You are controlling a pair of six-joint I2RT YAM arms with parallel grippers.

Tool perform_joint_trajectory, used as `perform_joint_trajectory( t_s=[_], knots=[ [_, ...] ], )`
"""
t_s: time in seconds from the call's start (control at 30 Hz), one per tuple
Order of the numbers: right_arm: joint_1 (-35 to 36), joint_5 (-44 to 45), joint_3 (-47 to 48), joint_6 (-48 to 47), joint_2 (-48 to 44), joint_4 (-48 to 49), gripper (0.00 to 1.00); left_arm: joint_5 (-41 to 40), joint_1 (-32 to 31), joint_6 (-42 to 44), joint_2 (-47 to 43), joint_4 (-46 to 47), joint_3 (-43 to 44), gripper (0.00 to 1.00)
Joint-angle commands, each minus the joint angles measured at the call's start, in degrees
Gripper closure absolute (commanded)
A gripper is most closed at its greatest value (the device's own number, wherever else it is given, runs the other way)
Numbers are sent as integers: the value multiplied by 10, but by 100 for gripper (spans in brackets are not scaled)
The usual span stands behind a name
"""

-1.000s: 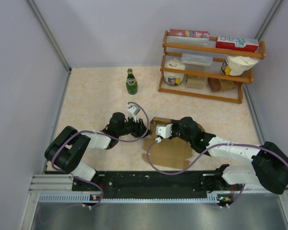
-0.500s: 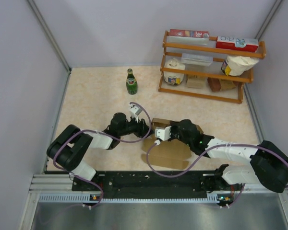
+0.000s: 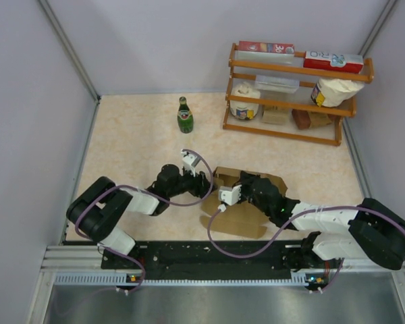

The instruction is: Fold the paper box

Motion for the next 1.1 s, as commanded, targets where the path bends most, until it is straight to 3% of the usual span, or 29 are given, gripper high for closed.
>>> perform_joint_trajectory(
  t_s=[0.0, 0.3, 0.67, 1.07],
  knots=[
    [15, 22, -8, -20, 2, 60, 100, -33, -6, 9, -14, 64, -21, 34],
    [36, 56, -27, -57, 41, 131, 100, -51, -27, -3, -16, 105, -34, 32],
    [59, 112, -50, -98, 115, 285, 100, -71, -44, 9, -2, 124, -29, 28],
    [63, 105, -43, -72, 93, 268, 99, -131, -70, 37, 38, 136, -29, 27]
  ],
)
